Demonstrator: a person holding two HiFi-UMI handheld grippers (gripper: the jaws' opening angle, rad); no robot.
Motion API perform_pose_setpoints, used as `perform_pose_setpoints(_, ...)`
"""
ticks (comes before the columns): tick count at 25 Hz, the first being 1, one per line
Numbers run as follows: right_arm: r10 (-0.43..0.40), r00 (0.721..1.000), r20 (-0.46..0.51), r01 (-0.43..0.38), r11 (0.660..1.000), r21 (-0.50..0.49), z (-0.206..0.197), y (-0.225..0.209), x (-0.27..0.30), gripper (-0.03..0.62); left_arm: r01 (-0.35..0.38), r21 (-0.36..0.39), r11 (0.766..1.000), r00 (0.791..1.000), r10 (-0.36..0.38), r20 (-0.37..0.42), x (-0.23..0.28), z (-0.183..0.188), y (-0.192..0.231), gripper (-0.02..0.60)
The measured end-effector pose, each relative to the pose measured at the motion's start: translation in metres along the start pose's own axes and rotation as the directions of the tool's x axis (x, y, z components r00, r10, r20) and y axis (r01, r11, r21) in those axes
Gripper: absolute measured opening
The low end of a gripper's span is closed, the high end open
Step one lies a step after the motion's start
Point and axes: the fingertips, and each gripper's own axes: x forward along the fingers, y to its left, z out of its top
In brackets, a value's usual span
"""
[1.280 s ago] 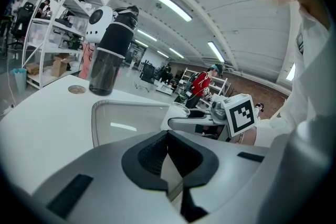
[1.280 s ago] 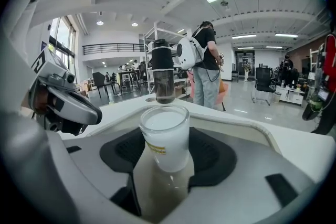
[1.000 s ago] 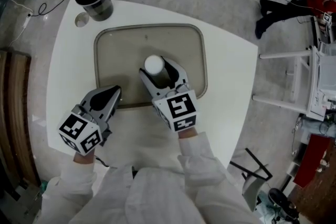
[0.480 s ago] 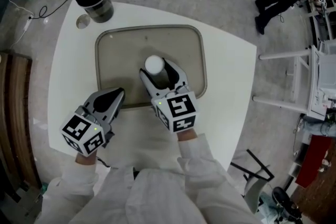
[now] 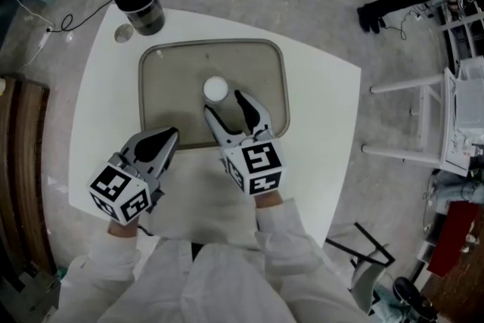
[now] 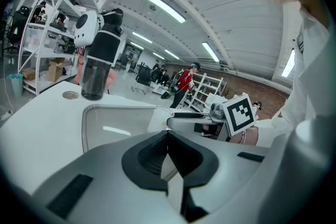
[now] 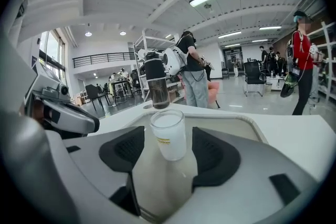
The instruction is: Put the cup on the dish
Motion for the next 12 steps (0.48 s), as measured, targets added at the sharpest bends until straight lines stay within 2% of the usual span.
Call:
perform_pose_setpoints(5, 0.003, 0.999, 0.047, -0.002, 1.000, -0.019, 0.012, 0.004, -0.030, 0.273, -0.010, 0.020, 1.000, 1.000, 0.010, 0.028, -0.008, 0.003, -0.026, 0.008)
perform_pose_setpoints(12, 0.090, 0.990, 0.107, -0.089, 0.996, -0.022, 0.017, 0.026, -0.084, 0.267, -0.012, 0.053, 0.999, 0.999, 0.009, 0.052, -0.016, -0.004, -0.075, 0.008)
